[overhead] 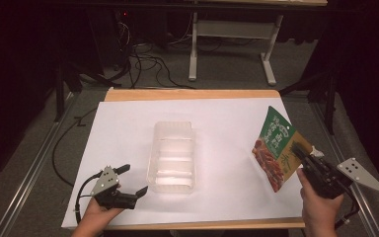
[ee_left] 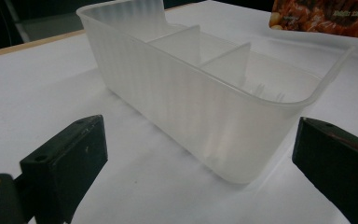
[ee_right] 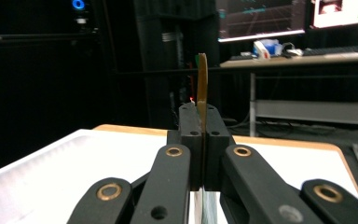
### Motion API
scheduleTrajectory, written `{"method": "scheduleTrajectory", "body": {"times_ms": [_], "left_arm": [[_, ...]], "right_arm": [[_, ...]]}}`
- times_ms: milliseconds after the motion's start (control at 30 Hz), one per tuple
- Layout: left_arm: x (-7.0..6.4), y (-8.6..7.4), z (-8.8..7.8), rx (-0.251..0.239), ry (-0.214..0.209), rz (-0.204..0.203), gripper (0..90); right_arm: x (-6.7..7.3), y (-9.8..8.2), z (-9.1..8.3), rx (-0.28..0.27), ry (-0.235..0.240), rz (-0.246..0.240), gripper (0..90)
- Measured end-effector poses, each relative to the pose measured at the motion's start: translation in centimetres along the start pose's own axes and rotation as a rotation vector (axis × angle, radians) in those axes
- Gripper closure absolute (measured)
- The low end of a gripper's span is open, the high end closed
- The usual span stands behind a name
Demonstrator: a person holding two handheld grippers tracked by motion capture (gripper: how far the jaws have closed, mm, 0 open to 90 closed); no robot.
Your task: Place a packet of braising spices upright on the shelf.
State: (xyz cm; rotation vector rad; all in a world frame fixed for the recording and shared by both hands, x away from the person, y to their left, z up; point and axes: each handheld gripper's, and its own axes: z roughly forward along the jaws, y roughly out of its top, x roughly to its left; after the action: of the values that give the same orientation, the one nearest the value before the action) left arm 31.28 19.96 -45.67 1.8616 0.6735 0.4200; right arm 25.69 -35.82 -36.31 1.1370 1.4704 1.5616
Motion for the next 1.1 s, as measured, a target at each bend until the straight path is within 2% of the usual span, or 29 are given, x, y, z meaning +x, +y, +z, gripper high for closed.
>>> {"method": "scheduleTrajectory", "body": {"times_ms": [100, 267, 400, 667, 767, 867, 1100], "left_arm": [[0.0, 0.0, -0.1, -0.001, -0.001, -0.002, 3.8], [0.0, 0.0, -0.1, -0.004, -0.003, -0.001, 3.8], [0.0, 0.1, -0.2, -0.007, -0.006, -0.001, 3.8], [0.0, 0.1, -0.3, -0.009, -0.012, 0.002, 3.8], [0.0, 0.1, -0.3, -0.008, -0.013, 0.002, 3.8], [0.0, 0.1, -0.3, -0.005, -0.016, 0.001, 3.8], [-0.1, 0.1, -0.3, -0.003, -0.022, 0.005, 3.9]], "right_arm": [[-0.4, -0.6, 0.2, 0.019, -0.015, 0.0, 90.0], [-0.1, -0.9, 0.0, 0.023, -0.022, -0.021, 90.0], [0.0, -1.2, -0.3, 0.03, -0.024, -0.06, 90.0], [-0.2, -2.0, -0.6, 0.054, -0.041, -0.056, 85.5], [-0.1, -2.1, -0.7, 0.07, -0.054, -0.068, 83.4], [-0.2, -2.2, -0.8, 0.094, -0.045, -0.076, 80.5], [-1.1, -3.0, -0.3, 0.167, -0.04, -0.066, 76.4]]}}
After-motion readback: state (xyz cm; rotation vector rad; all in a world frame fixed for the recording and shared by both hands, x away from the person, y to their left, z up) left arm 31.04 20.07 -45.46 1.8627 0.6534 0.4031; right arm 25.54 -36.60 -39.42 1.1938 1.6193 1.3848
